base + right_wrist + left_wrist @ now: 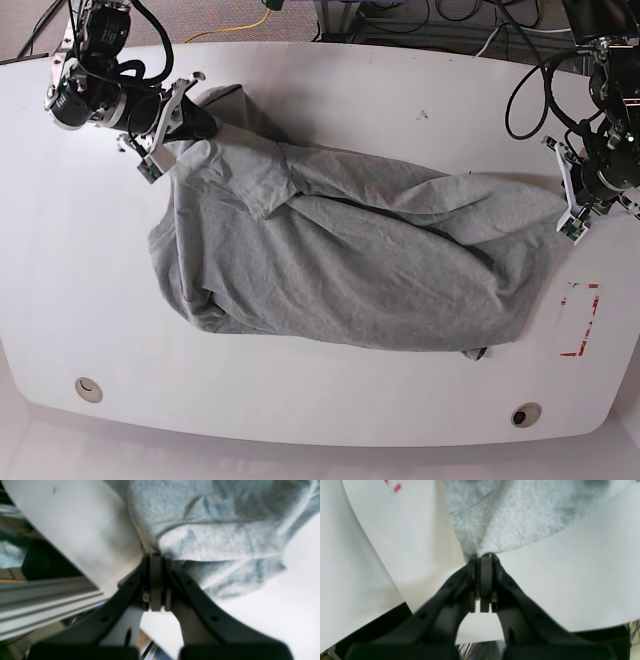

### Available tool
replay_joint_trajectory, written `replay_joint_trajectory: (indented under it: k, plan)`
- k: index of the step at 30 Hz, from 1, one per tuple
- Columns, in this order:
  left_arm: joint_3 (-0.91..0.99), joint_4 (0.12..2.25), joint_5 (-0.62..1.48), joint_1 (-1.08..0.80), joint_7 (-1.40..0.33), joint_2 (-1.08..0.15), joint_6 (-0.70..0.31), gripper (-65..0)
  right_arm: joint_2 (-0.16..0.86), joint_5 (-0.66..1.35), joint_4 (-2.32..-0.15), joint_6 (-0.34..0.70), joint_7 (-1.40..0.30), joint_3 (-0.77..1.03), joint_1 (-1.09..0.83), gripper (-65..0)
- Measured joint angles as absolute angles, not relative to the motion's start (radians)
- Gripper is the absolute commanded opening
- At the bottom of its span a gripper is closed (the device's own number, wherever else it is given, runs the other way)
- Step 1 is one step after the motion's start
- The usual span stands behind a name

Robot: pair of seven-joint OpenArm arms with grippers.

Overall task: Layout the t-shirt on the table in an organized manner, then fold the t-shirt properly
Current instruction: 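Pull the grasped shirt end with the right gripper away from the left gripper, then regrasp the shirt corner with the right gripper near the collar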

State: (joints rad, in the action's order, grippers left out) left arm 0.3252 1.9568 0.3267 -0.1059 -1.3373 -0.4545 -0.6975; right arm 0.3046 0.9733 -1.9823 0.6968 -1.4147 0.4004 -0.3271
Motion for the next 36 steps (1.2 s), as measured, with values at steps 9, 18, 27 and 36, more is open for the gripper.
replay_joint_trajectory:
  k: [9, 18, 27, 36]
  plan:
    - [0.325, 1.961, 0.333, -0.173, -1.339, -0.523, -0.697, -65.0, 0.318, 0.971, -1.982, 0.697, -1.414, 0.402, -0.371, -24.6]
    - [0.338, 1.961, 0.337, -0.201, -1.329, -0.540, -0.697, -65.0, 0.374, 0.970, -1.982, 0.696, -1.417, 0.418, -0.365, -13.3]
    - [0.341, 1.961, 0.336, -0.202, -1.330, -0.540, -0.697, -65.0, 0.376, 0.901, -1.944, 0.699, -1.337, 0.427, -0.247, -13.2]
    - [0.341, 1.961, 0.336, -0.200, -1.330, -0.541, -0.697, -65.0, 0.282, 0.690, -1.818, 0.693, -1.329, 0.436, -0.134, -14.3]
